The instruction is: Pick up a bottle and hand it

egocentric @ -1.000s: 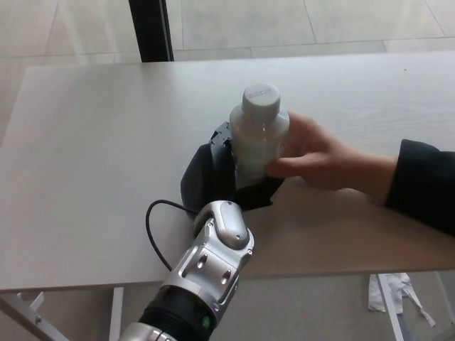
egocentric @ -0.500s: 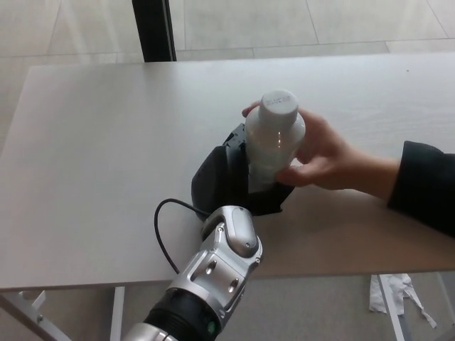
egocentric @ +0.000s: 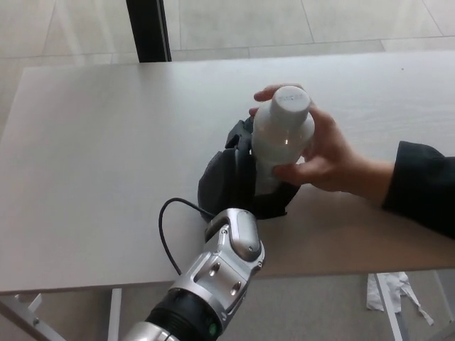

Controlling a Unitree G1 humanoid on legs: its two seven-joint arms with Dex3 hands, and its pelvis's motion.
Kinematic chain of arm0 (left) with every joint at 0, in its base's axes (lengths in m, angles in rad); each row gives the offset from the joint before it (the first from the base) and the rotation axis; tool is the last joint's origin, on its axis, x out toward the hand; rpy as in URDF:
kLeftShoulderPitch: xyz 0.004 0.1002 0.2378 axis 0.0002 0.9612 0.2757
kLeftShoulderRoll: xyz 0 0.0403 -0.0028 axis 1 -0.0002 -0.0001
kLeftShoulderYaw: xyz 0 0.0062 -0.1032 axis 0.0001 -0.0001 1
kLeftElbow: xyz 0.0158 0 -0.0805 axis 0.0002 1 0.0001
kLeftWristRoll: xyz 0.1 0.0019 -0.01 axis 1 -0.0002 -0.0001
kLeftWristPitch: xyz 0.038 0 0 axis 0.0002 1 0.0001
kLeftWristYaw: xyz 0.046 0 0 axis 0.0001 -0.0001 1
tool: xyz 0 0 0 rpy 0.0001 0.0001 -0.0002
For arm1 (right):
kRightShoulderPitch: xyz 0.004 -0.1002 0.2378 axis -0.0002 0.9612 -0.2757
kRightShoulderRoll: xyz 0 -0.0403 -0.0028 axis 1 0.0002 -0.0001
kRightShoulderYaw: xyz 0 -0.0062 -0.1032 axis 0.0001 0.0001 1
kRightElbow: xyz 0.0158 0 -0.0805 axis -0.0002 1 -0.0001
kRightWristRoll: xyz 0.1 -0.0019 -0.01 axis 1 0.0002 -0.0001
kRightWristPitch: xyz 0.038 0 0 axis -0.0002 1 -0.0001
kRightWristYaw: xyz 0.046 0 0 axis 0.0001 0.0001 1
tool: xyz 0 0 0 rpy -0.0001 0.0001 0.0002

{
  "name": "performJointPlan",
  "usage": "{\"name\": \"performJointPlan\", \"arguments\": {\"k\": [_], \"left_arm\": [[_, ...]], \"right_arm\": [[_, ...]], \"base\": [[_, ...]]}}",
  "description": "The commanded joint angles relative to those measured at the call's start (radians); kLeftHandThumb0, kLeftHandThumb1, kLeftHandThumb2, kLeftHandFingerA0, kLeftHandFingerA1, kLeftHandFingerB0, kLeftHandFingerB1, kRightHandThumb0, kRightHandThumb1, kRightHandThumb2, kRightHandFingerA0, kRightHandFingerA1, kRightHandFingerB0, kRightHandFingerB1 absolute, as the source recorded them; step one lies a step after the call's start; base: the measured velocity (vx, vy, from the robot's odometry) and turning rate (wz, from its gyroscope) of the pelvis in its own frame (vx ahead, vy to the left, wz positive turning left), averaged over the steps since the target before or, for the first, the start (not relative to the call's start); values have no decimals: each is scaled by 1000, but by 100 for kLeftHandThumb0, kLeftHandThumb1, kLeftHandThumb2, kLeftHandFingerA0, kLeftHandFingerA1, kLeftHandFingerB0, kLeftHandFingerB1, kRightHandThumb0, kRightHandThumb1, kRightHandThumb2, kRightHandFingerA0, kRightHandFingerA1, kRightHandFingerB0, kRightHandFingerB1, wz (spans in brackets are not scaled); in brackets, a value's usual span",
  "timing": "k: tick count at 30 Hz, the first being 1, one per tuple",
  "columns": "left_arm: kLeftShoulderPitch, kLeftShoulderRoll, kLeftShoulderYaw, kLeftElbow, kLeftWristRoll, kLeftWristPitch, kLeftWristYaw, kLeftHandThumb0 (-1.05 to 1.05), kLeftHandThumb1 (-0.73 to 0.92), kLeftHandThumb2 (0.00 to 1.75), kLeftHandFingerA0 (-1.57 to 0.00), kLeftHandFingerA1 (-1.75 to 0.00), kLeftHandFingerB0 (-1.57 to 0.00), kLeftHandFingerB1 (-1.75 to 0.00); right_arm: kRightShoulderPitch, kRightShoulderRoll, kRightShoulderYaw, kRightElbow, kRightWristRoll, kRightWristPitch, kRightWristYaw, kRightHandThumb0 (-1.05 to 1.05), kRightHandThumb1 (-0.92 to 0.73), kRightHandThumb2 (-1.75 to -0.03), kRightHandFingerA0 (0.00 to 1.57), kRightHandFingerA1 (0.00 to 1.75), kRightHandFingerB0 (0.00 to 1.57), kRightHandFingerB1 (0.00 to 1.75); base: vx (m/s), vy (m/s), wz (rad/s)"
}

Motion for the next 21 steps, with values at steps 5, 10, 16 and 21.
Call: {"name": "performJointPlan", "arguments": {"k": [5,10,16,21], "left_arm": [[-433,-149,-32,116,-3,344,-367,-53,60,58,0,0,0,0],[-353,-34,-49,-114,-18,371,-452,-64,53,71,0,0,0,0],[-44,263,-20,-723,-57,336,-574,-74,58,71,0,0,0,0],[315,586,176,-1188,-168,250,-722,-91,50,82,0,-15,0,0]], "right_arm": [[14,13,-15,-1,-14,-22,-34,-91,-46,-92,48,72,34,61],[16,5,-17,22,-10,-38,-16,-90,-47,-93,48,73,30,59],[14,-2,-38,33,8,-29,-13,-83,-58,-59,56,73,32,57],[15,-9,-69,25,72,22,20,-85,-55,-56,43,78,35,63]], "base": [[0,0,0],[0,0,0],[0,0,0],[0,0,0]]}}
